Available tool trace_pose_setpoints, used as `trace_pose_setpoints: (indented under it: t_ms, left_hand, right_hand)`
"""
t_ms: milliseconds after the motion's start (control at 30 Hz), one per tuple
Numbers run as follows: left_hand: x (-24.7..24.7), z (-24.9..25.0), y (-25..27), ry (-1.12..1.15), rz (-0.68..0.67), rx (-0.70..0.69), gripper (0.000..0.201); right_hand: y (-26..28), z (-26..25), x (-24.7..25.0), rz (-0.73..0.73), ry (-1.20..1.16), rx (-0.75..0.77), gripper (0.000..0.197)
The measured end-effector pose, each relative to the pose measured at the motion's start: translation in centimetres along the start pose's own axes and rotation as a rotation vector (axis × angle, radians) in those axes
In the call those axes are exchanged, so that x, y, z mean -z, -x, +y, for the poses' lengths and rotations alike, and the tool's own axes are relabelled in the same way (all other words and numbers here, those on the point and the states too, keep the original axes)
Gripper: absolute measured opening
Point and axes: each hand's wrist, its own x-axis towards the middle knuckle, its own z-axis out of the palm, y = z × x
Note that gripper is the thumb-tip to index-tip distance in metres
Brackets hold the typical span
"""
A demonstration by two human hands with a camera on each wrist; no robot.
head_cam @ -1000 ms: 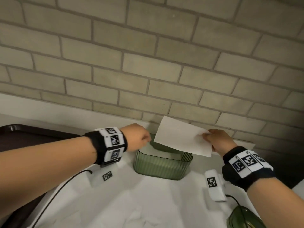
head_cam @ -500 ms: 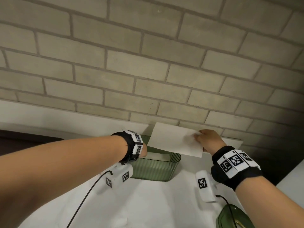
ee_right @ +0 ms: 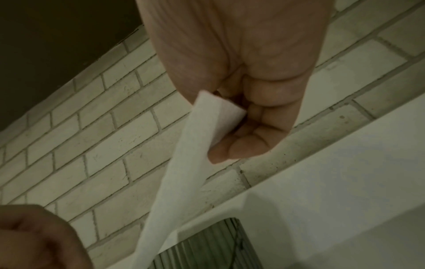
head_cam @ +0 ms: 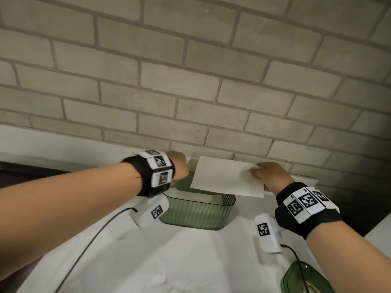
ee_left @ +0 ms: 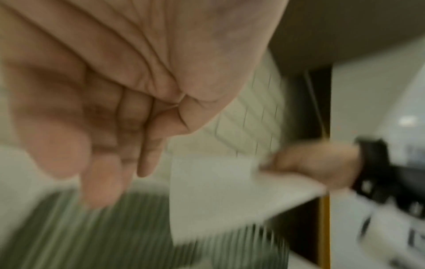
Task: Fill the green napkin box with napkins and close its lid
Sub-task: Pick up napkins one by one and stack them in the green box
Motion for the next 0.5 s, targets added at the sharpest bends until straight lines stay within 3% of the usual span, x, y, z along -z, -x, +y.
trace_pose_setpoints:
  t_ms: [67, 167, 367, 500]
  left_hand:
    - [1.7, -2.1, 1.4, 0.148, 0.086, -0.003, 0.029]
    - [2.0, -6.9, 3.1, 0.193, 0.167, 0.041, 0.021]
    - [-2.7, -14.5, 5.4, -0.006, -0.019, 0.161, 0.019]
    - [-6.3, -16.1, 6.1, -0.092, -0.021, 0.165, 0.039]
  right_hand:
    - [0.1, -0.1, -0.5, -0.040, -0.009, -0.010, 0.015]
    - [0.2, -0.6, -2.2, -0.097, 0.038, 0.003, 0.022]
    - [-0.3, -2.7, -6.3, -0.226, 0.290, 0.088, 0.035]
    - [-0.7, -3.6, -8.5, -0.236, 0.512, 0.064, 0.040]
